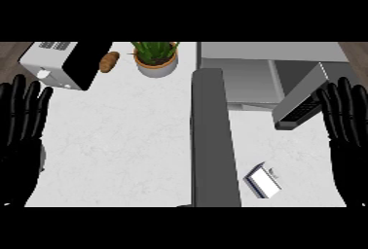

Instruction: Pick up the milk, place it into the microwave and close the microwave

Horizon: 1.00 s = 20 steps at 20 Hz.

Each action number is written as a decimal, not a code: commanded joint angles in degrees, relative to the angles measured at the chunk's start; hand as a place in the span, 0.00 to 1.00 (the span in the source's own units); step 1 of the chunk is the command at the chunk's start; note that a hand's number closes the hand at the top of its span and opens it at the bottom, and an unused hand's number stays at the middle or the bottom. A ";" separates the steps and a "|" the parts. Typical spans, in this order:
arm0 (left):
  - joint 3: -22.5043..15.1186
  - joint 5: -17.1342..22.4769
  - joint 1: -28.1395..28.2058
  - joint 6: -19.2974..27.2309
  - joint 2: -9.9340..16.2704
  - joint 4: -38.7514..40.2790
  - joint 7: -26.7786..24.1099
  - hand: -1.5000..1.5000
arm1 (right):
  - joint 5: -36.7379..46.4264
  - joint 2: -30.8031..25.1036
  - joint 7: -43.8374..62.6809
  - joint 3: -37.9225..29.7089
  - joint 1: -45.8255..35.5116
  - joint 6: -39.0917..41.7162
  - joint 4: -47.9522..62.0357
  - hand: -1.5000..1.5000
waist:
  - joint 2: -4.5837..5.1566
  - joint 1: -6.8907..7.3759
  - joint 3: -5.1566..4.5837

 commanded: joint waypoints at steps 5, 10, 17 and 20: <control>1.40 0.67 -1.00 -3.23 1.66 5.04 -3.64 0.00 | 1.21 0.51 -4.78 7.29 18.31 4.64 -13.72 0.00 | 0.37 -2.34 1.10; -5.87 0.81 4.95 -0.45 -5.70 8.08 -1.19 0.00 | -7.91 -2.93 -7.45 5.25 28.40 12.00 -9.29 0.00 | 0.40 -2.24 1.17; -20.23 -4.50 6.57 11.24 -5.83 9.48 -5.40 0.00 | -0.71 -1.78 -22.51 9.79 42.35 15.98 -6.68 0.00 | 0.34 -2.24 1.15; -21.76 -3.89 12.79 8.79 -5.85 8.93 -9.55 0.00 | -0.67 -2.60 -25.66 6.14 42.54 16.32 -1.69 0.00 | 0.40 -1.62 1.14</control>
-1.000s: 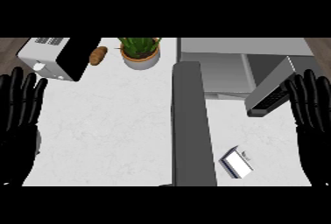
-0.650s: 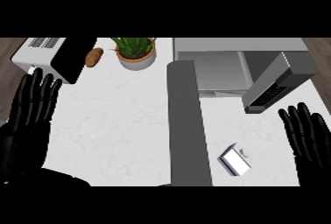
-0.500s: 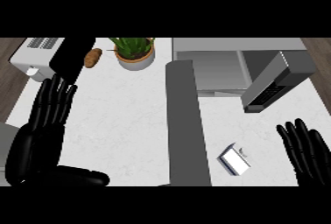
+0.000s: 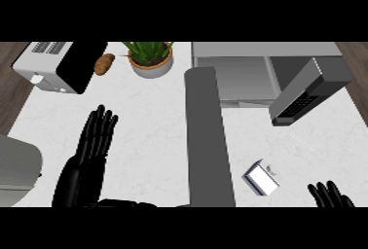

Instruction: Pick up the milk, place it into the microwave and close the microwave

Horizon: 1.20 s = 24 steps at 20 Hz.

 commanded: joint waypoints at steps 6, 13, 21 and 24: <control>-10.13 -1.65 3.94 7.35 -0.28 2.65 -6.35 0.00 | 1.22 -0.58 -11.65 -4.69 4.56 2.55 8.81 0.00 | 0.10 0.37 0.00; -13.85 -2.16 0.66 13.61 -0.28 7.15 -6.91 0.00 | 8.12 3.49 -18.01 -3.49 -1.65 -2.43 21.30 0.00 | 0.18 0.47 0.00; -15.40 -0.27 8.92 9.41 1.27 4.66 -11.90 0.00 | 6.66 3.94 -20.86 -9.01 -14.12 -3.80 36.91 0.00 | 0.17 0.85 0.01; -11.74 2.88 8.86 6.58 3.95 5.74 -13.48 0.00 | 9.83 4.93 -24.21 -7.51 -14.53 -5.27 41.18 0.00 | 0.17 0.74 0.00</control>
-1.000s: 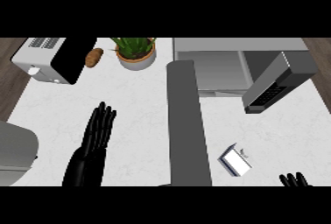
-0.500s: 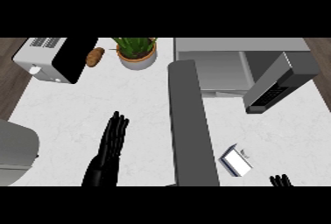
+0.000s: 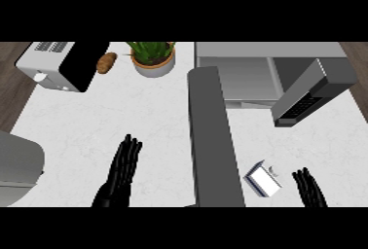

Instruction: Pick up the milk, place it into the microwave and close the microwave

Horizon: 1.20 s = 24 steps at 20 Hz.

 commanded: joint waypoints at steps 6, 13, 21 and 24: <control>4.21 6.57 4.95 -5.12 5.83 -5.04 -0.77 0.00 | 2.68 0.66 -4.96 -5.13 -12.86 -6.30 17.40 0.00 | -0.01 0.35 0.01; 5.52 7.10 4.38 -6.44 5.75 -2.98 -1.86 0.00 | 6.01 1.80 -8.05 -6.14 -22.43 -12.78 29.52 0.00 | 0.02 0.20 0.01; 13.54 12.79 2.84 -12.03 9.00 -0.46 -3.16 0.00 | 2.94 -0.06 -18.01 -12.00 -32.78 -13.74 48.37 1.00 | 0.09 0.31 0.03; 11.47 11.71 6.06 -11.38 8.10 -2.99 -2.93 0.00 | 4.48 0.40 -17.59 -11.56 -33.14 -18.39 48.15 1.00 | 0.03 0.28 0.02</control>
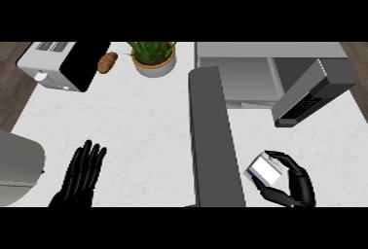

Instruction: Pick up the milk, place it into the microwave and close the microwave

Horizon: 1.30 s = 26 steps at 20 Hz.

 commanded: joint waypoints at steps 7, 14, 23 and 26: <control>0.95 0.10 3.58 -3.02 0.84 -0.29 -3.66 0.00 | 4.01 -4.11 -7.38 -3.75 -11.27 -8.21 21.61 1.00 | 0.31 0.83 0.18; 4.44 2.36 4.14 -6.15 2.61 0.57 -4.27 0.00 | 2.56 -3.43 -6.80 -7.93 -17.81 -16.47 26.90 1.00 | 0.35 0.83 0.18; 9.25 5.68 2.57 -9.42 3.90 3.35 -4.73 0.00 | -0.40 -0.55 -7.39 -6.20 -20.36 -5.31 22.92 1.00 | 0.19 0.28 0.10; 6.84 3.20 5.19 -8.62 2.72 1.04 -4.79 0.00 | -1.01 1.73 -5.88 -4.99 -19.58 -6.13 18.59 1.00 | 0.02 0.03 0.08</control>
